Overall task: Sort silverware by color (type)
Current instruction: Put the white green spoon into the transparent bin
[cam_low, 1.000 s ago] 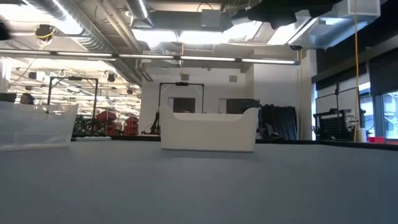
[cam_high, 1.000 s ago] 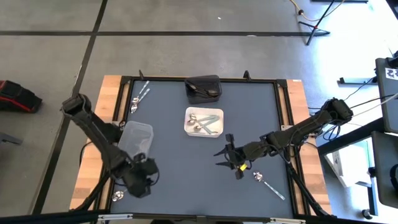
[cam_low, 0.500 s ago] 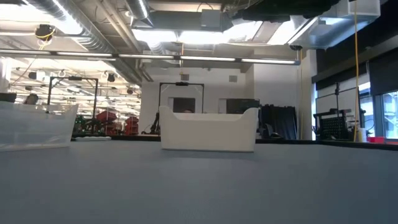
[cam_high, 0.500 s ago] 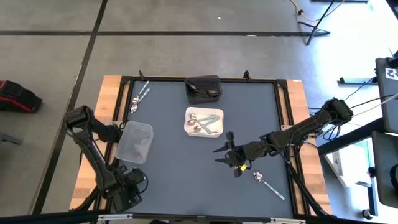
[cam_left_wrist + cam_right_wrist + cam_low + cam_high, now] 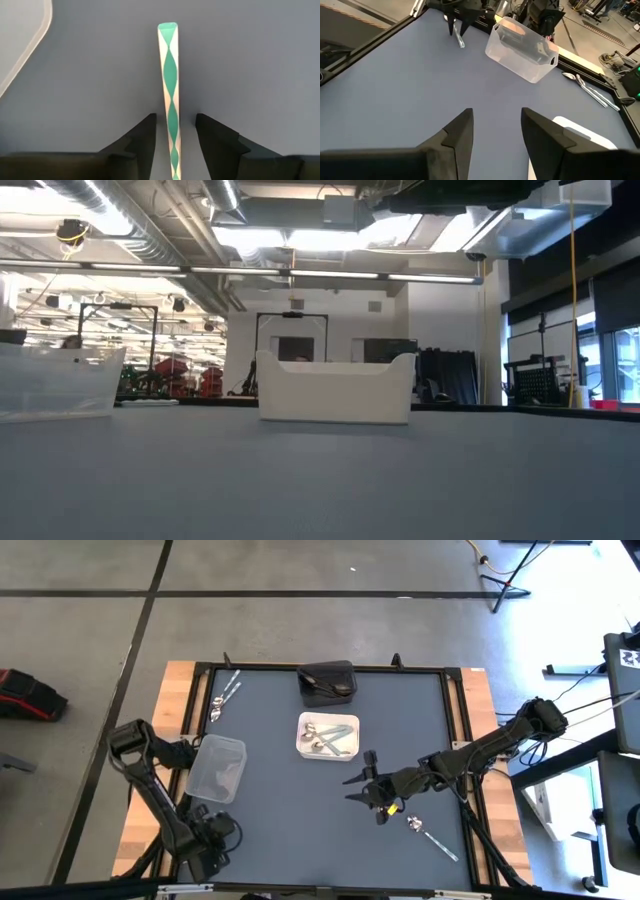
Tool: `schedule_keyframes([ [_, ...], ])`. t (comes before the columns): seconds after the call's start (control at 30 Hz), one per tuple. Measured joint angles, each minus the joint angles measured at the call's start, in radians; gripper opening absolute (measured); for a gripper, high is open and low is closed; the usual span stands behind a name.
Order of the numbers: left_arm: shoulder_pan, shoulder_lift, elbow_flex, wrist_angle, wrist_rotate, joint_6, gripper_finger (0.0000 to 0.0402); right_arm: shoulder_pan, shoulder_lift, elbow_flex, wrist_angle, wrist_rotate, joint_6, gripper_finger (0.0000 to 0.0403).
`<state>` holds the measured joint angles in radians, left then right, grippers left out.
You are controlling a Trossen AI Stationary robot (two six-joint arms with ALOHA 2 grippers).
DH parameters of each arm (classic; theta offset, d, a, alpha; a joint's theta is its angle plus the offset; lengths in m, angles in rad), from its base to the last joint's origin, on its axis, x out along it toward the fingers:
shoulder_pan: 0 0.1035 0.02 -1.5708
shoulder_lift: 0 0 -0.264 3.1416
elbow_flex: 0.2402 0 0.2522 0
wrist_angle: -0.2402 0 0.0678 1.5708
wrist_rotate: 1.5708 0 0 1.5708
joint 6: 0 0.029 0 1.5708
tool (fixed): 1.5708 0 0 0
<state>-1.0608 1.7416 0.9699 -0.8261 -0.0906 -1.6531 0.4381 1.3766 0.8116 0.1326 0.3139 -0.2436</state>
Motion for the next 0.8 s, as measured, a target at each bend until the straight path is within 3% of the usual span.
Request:
schedule_keyframes([
  [0.33,0.05,0.001,-0.002,0.056,0.015,0.144,0.0018,0.0,0.0,0.0,0.0,-0.002,0.001,0.0156],
  [0.53,0.061,-0.016,-0.005,0.074,-0.022,0.148,0.0028,0.0,0.0,0.0,0.0,-0.043,0.03,0.0156],
  [0.63,0.064,-0.039,-0.006,0.088,-0.105,0.165,0.0032,0.0,0.0,0.0,0.0,-0.046,0.034,0.0156],
  [0.8,0.083,-0.114,-0.006,0.099,-0.232,0.317,0.0024,0.001,0.0,0.0,0.0,-0.046,0.102,0.0156],
])
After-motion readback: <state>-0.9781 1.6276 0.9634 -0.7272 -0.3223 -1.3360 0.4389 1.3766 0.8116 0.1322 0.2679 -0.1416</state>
